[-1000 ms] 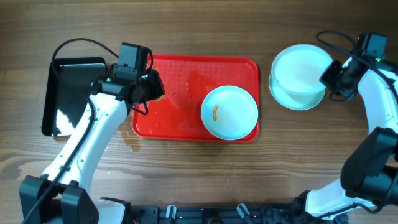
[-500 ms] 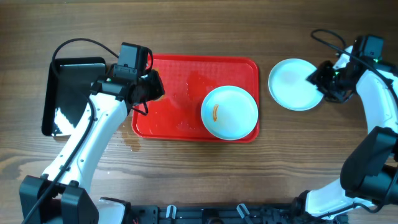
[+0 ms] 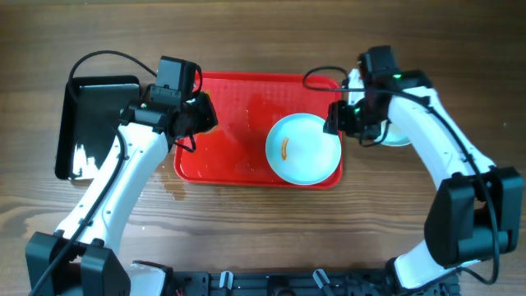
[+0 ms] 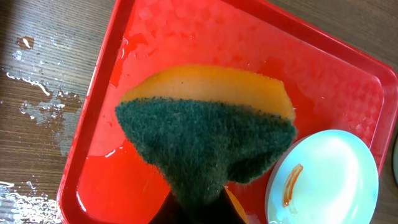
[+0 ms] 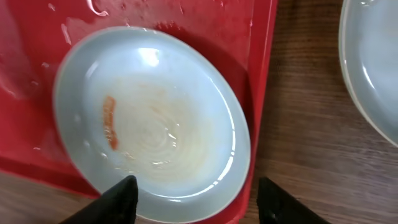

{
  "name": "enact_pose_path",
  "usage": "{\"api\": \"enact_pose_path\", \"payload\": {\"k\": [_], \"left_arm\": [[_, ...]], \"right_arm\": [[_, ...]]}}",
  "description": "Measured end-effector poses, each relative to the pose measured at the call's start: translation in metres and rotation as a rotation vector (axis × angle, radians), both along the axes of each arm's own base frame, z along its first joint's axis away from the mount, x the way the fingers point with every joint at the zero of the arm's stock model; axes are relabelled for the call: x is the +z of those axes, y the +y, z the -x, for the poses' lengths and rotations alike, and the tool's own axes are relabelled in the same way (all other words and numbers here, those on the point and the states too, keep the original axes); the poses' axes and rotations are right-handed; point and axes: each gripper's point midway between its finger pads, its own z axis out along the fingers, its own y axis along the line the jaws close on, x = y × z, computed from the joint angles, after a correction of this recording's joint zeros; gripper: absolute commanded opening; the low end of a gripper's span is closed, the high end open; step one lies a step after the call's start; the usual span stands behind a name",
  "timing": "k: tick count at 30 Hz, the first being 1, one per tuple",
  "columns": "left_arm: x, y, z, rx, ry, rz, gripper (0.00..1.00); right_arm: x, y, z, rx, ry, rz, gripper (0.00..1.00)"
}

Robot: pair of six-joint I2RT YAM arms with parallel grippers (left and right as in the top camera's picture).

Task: Clean dirty plates on tray and stack at the side
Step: 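Move the right gripper to the rim of the last plate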

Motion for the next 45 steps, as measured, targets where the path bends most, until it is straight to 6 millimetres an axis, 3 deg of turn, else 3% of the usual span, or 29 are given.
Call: {"api": "enact_pose_path", "payload": {"k": [5,15,24,37,45], "left_arm": [[0.0,0.0,0.001,0.0,0.003,-0.001,0.04],[0.0,0.0,0.0,0.0,0.001,0.0,0.04],[0.0,0.0,0.0,0.0,0.0,0.0,0.04],[0.0,0.0,0.0,0.0,-0.001,0.0,0.04],[0.0,0.0,0.0,0.0,-0.001,0.0,0.04]], "right_arm": [[-0.007,0.001,0.001,0.024,-0.026,0.094,0.51],[-0.042,-0.008,0.013,0.018,-0.015,0.136,0.39],[-0.052,-0.009,0.015,0.018,-0.025,0.133,0.38],[-0.055,0.0,0.014,0.025,-0.016,0.083,0.36],[-0.062,0.026,0.016,0.058,0.017,-0.062,0.35]]}}
